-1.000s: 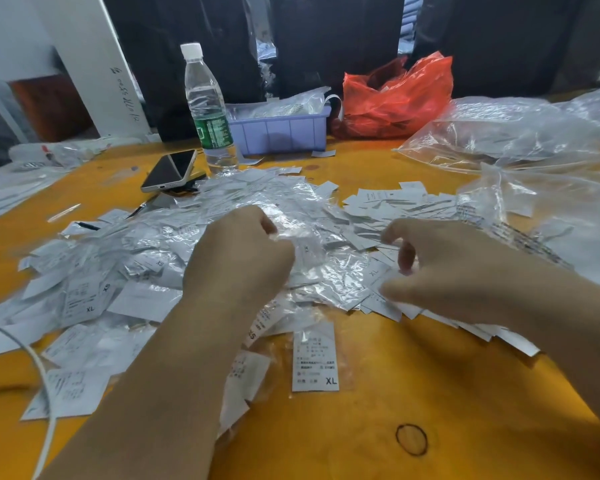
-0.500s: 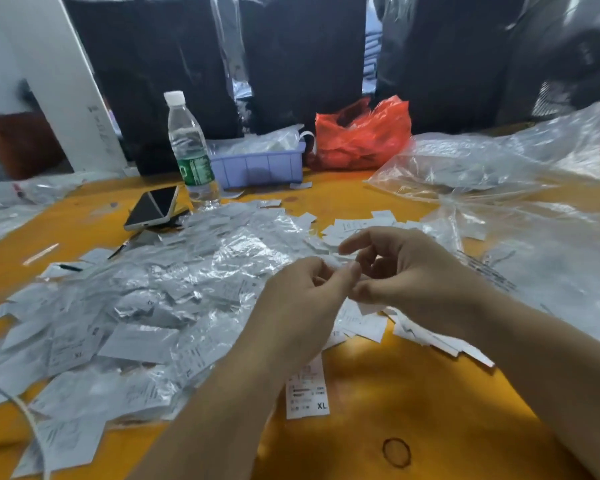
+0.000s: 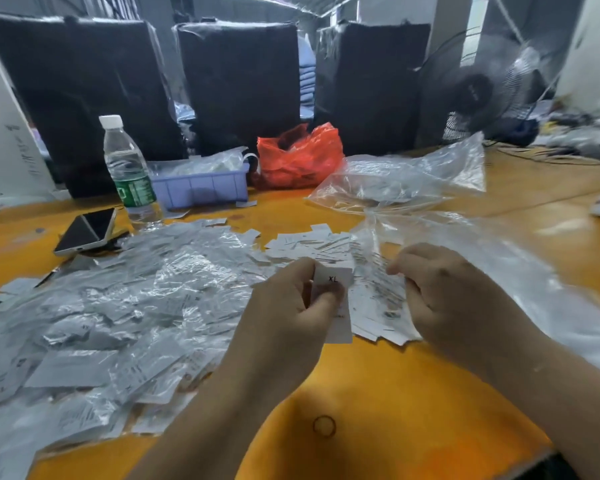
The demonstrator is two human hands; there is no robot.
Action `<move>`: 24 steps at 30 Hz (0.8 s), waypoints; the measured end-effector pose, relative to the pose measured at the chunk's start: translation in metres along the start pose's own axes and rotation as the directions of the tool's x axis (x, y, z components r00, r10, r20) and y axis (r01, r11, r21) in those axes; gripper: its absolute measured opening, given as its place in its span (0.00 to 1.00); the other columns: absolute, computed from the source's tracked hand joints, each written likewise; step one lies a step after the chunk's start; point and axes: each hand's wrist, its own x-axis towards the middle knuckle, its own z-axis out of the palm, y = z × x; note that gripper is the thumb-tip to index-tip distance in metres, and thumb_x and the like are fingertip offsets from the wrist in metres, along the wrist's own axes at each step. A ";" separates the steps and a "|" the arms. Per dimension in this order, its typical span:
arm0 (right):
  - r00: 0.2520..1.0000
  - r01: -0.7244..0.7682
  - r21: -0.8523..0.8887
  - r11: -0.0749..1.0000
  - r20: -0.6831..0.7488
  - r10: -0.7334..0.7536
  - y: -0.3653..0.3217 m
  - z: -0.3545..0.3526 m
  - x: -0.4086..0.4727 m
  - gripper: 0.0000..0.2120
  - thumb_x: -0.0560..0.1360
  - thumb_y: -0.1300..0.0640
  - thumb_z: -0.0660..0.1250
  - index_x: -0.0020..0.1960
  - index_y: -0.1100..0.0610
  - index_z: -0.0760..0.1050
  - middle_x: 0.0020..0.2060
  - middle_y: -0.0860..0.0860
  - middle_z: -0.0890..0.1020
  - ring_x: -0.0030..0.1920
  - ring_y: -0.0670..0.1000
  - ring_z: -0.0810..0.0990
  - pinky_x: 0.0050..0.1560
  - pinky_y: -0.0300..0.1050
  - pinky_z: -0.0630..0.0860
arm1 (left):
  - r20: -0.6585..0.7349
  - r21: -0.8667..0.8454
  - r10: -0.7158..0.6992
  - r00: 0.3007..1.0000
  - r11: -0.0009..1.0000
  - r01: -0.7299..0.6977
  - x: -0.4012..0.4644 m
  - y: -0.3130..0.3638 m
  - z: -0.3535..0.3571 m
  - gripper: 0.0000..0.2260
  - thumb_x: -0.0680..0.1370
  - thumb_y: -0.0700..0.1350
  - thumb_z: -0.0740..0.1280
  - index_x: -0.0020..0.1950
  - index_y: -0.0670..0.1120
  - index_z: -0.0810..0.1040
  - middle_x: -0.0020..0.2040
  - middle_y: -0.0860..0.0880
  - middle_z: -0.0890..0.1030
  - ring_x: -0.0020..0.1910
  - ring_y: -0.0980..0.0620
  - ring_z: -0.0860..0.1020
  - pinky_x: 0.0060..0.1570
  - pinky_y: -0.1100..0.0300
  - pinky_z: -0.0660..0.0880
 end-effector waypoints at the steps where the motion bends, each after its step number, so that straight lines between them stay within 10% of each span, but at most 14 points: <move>1: 0.999 -0.029 -0.012 1.000 0.029 0.030 0.006 -0.002 -0.005 0.16 0.74 0.72 0.60 0.53 0.59 0.80 0.49 0.54 0.82 0.48 0.56 0.80 0.45 0.52 0.79 | 0.023 0.010 0.008 1.000 1.000 -0.008 -0.001 0.000 0.005 0.08 0.81 0.48 0.64 0.42 0.54 0.77 0.37 0.50 0.79 0.34 0.46 0.75 0.29 0.63 0.67; 8: 0.991 -0.125 -0.041 0.991 0.049 0.127 0.026 -0.012 -0.014 0.18 0.74 0.73 0.57 0.56 0.60 0.79 0.49 0.55 0.81 0.47 0.56 0.80 0.48 0.50 0.79 | 0.134 0.156 -0.066 0.989 0.987 0.045 0.014 0.007 0.035 0.12 0.83 0.48 0.59 0.42 0.47 0.75 0.36 0.41 0.75 0.32 0.43 0.69 0.32 0.53 0.66; 15: 0.899 -0.252 -0.323 0.912 0.270 0.345 0.028 -0.010 -0.015 0.06 0.75 0.62 0.59 0.47 0.52 0.66 0.42 0.48 0.68 0.49 0.53 0.68 0.40 0.46 0.68 | 0.117 0.305 0.061 0.991 0.948 -0.094 0.016 0.016 0.073 0.16 0.82 0.49 0.59 0.34 0.51 0.66 0.28 0.55 0.70 0.27 0.55 0.66 0.28 0.59 0.61; 19: 0.966 -0.168 -0.346 0.923 0.129 0.224 0.027 -0.001 -0.019 0.10 0.67 0.67 0.62 0.42 0.53 0.67 0.32 0.46 0.62 0.38 0.53 0.66 0.34 0.45 0.63 | 0.086 0.281 0.058 0.995 0.956 -0.080 0.018 0.006 0.068 0.13 0.82 0.49 0.60 0.37 0.50 0.71 0.32 0.53 0.73 0.28 0.53 0.67 0.27 0.60 0.60; 24: 0.989 -0.145 -0.248 0.958 -0.051 0.137 0.034 0.004 -0.022 0.11 0.56 0.73 0.72 0.34 0.61 0.79 0.27 0.54 0.77 0.29 0.58 0.74 0.26 0.43 0.69 | 0.028 0.186 0.036 0.999 0.982 -0.040 0.019 0.001 0.056 0.14 0.81 0.47 0.62 0.35 0.53 0.74 0.28 0.51 0.72 0.24 0.56 0.64 0.24 0.63 0.60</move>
